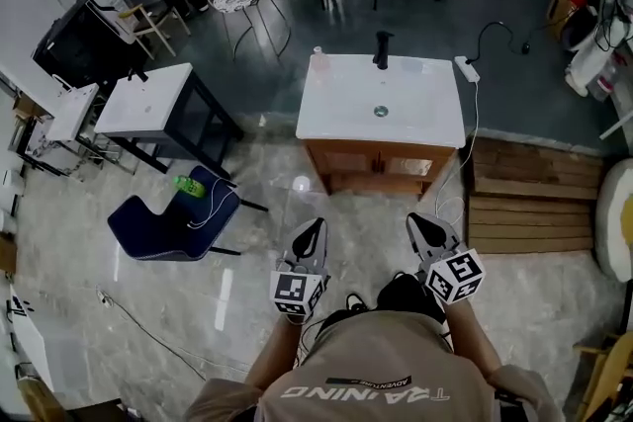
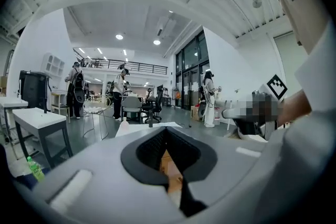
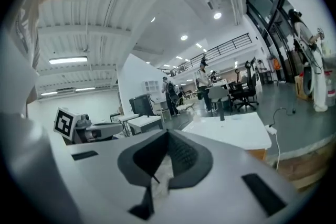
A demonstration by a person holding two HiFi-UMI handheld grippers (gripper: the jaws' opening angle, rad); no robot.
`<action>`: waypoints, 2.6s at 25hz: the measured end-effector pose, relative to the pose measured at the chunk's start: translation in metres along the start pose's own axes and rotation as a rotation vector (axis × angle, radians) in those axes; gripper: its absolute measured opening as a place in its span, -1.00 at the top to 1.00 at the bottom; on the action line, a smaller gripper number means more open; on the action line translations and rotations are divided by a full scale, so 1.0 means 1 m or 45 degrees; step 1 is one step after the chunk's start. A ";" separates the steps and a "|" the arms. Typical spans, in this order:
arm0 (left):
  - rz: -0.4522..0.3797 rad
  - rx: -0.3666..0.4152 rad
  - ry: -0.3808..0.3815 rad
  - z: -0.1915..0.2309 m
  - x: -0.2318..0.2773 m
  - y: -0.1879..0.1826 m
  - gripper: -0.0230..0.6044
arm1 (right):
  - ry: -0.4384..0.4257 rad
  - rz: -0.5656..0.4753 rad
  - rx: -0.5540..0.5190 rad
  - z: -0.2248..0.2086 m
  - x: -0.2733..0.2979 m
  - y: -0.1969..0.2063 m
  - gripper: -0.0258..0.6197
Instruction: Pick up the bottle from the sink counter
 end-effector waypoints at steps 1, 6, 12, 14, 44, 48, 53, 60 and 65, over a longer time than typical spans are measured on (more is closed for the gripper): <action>0.005 -0.010 -0.003 0.002 0.002 0.001 0.90 | -0.009 0.011 -0.018 0.000 0.006 -0.001 0.90; 0.103 -0.023 -0.017 0.011 0.035 0.007 0.90 | -0.086 0.050 -0.109 -0.019 0.039 -0.013 0.90; 0.107 0.029 0.002 0.018 0.091 -0.024 0.90 | -0.173 0.110 -0.212 -0.062 0.079 -0.019 0.90; 0.102 0.024 -0.023 0.020 0.113 -0.034 0.90 | -0.201 0.097 -0.192 -0.079 0.088 -0.023 0.90; 0.058 -0.016 0.132 0.209 0.310 -0.066 0.90 | -0.151 0.042 0.027 -0.170 0.310 -0.090 0.90; 0.118 -0.034 0.156 0.247 0.333 -0.055 0.90 | -0.083 0.061 0.068 -0.164 0.340 -0.092 0.90; 0.142 -0.073 0.160 0.264 0.367 -0.053 0.90 | -0.056 0.157 0.043 -0.185 0.354 -0.090 0.90; 0.224 -0.050 0.068 0.267 0.420 -0.057 0.90 | -0.127 0.136 0.074 -0.236 0.391 -0.094 0.90; 0.245 -0.013 -0.019 0.264 0.446 -0.086 0.90 | -0.253 0.125 0.021 -0.271 0.422 -0.118 0.90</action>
Point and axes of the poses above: the fingertips, and each gripper's own axes: x forward along the fingers, z to its left, y out of its underside, the point moved 10 cm from there along -x, backward along the fingers, and after that the axes turned 5 degrees about z, right-handed, at the moved point
